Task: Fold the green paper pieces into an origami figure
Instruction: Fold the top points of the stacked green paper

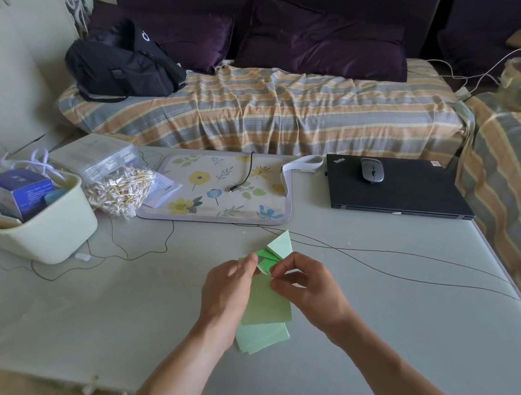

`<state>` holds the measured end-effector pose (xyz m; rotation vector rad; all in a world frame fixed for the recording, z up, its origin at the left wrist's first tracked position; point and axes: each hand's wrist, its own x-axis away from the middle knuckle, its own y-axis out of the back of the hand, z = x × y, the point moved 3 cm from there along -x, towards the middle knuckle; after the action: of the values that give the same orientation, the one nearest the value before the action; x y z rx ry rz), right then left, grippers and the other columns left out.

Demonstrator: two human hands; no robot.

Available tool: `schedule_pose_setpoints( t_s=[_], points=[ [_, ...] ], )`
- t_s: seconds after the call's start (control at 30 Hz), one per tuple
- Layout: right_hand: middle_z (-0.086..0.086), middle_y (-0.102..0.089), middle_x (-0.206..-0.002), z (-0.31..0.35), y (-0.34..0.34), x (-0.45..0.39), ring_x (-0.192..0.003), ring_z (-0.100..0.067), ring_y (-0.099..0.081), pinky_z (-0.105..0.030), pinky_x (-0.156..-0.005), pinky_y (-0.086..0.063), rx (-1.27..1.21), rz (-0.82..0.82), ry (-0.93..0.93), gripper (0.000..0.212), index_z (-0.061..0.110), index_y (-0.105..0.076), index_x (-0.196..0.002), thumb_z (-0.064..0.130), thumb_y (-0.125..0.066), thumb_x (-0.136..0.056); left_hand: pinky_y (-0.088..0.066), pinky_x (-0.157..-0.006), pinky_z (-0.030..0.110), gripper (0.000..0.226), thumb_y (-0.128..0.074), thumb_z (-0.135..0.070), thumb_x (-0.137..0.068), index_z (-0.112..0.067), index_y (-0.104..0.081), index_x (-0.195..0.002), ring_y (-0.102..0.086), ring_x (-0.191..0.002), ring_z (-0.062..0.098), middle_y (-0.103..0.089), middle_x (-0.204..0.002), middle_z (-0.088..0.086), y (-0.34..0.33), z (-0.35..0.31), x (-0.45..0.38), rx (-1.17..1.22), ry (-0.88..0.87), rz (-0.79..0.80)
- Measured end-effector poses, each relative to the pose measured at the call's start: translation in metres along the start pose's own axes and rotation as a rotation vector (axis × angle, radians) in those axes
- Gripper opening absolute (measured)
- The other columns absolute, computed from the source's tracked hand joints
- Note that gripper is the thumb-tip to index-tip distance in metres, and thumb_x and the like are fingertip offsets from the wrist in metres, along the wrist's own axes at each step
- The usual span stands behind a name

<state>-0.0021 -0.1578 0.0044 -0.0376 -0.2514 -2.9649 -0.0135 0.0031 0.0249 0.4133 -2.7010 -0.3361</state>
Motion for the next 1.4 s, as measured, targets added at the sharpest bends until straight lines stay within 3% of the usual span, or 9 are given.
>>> schedule_pose_setpoints(
  t_s=[0.27,0.5,0.63,0.73,0.93,1.1,1.23,1.3,1.4],
  points=[
    [0.004,-0.073,-0.097,-0.001,-0.005,0.0,-0.09,-0.011,-0.071,-0.019,-0.077,-0.054,0.109,0.052,0.048,0.012,0.013,-0.069,-0.093,0.002,-0.066,-0.088,-0.037,-0.056,0.025,0.01,-0.071,-0.025,-0.084,-0.018,-0.069,-0.078,-0.054,-0.065,0.011,-0.059,-0.069,-0.008,0.001,-0.002,0.005,-0.2,-0.118,-0.039],
    [0.015,-0.069,-0.108,0.004,-0.004,0.001,-0.094,-0.009,-0.068,-0.012,-0.082,-0.049,0.27,0.056,0.185,0.057,0.034,-0.071,-0.107,-0.013,-0.049,-0.081,-0.035,-0.05,0.017,0.004,-0.066,-0.024,-0.086,-0.021,-0.066,-0.084,-0.058,-0.065,0.013,-0.064,-0.076,-0.007,-0.007,-0.002,0.008,-0.535,-0.291,0.08],
    [0.02,-0.071,-0.097,0.001,-0.003,0.0,-0.088,-0.001,-0.065,-0.008,-0.075,-0.048,0.374,0.057,0.102,0.032,0.023,-0.073,-0.097,-0.002,-0.059,-0.084,-0.037,-0.05,0.018,0.002,-0.066,-0.023,-0.084,-0.022,-0.065,-0.083,-0.059,-0.066,0.013,-0.065,-0.077,-0.005,-0.009,-0.001,0.008,-0.608,-0.317,0.112],
    [0.013,-0.072,-0.091,-0.003,0.002,-0.001,-0.071,0.001,-0.065,-0.009,-0.064,-0.047,0.391,0.067,0.042,0.011,0.022,-0.07,-0.086,0.011,-0.07,-0.089,-0.047,-0.07,0.028,0.004,-0.064,-0.024,-0.083,-0.027,-0.063,-0.081,-0.062,-0.083,0.02,-0.067,-0.087,-0.005,-0.008,-0.002,0.008,-0.648,-0.314,0.108],
    [0.012,-0.071,-0.083,0.001,0.009,-0.003,-0.067,0.003,-0.064,-0.008,-0.061,-0.044,0.433,0.02,0.016,0.008,0.019,-0.069,-0.08,0.018,-0.073,-0.088,-0.039,-0.081,0.033,0.02,-0.071,-0.045,-0.086,-0.031,-0.057,-0.085,-0.053,-0.085,0.017,-0.064,-0.089,-0.012,-0.007,0.002,0.002,-0.639,-0.307,0.055],
    [0.01,-0.074,-0.089,0.002,0.009,-0.004,-0.078,-0.003,-0.066,-0.008,-0.069,-0.046,0.436,0.021,0.052,0.002,0.019,-0.074,-0.086,0.017,-0.075,-0.086,-0.049,-0.091,0.04,0.016,-0.079,-0.032,-0.084,-0.031,-0.063,-0.082,-0.063,-0.093,0.016,-0.069,-0.089,-0.015,-0.006,0.001,0.003,-0.557,-0.365,0.111],
    [0.003,-0.073,-0.075,0.001,0.009,-0.004,-0.067,-0.011,-0.069,-0.024,-0.065,-0.052,0.47,0.005,0.052,0.007,0.019,-0.071,-0.079,0.02,-0.074,-0.084,-0.05,-0.084,0.026,0.019,-0.079,-0.018,-0.082,-0.027,-0.065,-0.089,-0.066,-0.092,0.008,-0.069,-0.089,-0.017,-0.005,0.0,0.003,-0.506,-0.42,0.107],
    [0.0,-0.072,-0.07,0.002,0.01,-0.004,-0.063,-0.016,-0.066,-0.022,-0.061,-0.048,0.472,-0.013,0.05,0.009,0.019,-0.069,-0.077,0.02,-0.074,-0.084,-0.044,-0.072,0.01,0.021,-0.08,-0.017,-0.082,-0.027,-0.064,-0.09,-0.064,-0.088,0.003,-0.068,-0.087,-0.016,-0.004,-0.001,0.005,-0.474,-0.445,0.09],
    [0.002,-0.071,-0.068,0.005,0.012,-0.004,-0.062,-0.017,-0.062,-0.014,-0.057,-0.041,0.471,-0.034,0.048,0.009,0.017,-0.069,-0.076,0.019,-0.074,-0.083,-0.041,-0.063,0.009,0.015,-0.081,-0.022,-0.082,-0.027,-0.067,-0.087,-0.064,-0.08,-0.001,-0.068,-0.079,-0.014,-0.001,-0.002,0.004,-0.45,-0.447,0.028]
  ],
)
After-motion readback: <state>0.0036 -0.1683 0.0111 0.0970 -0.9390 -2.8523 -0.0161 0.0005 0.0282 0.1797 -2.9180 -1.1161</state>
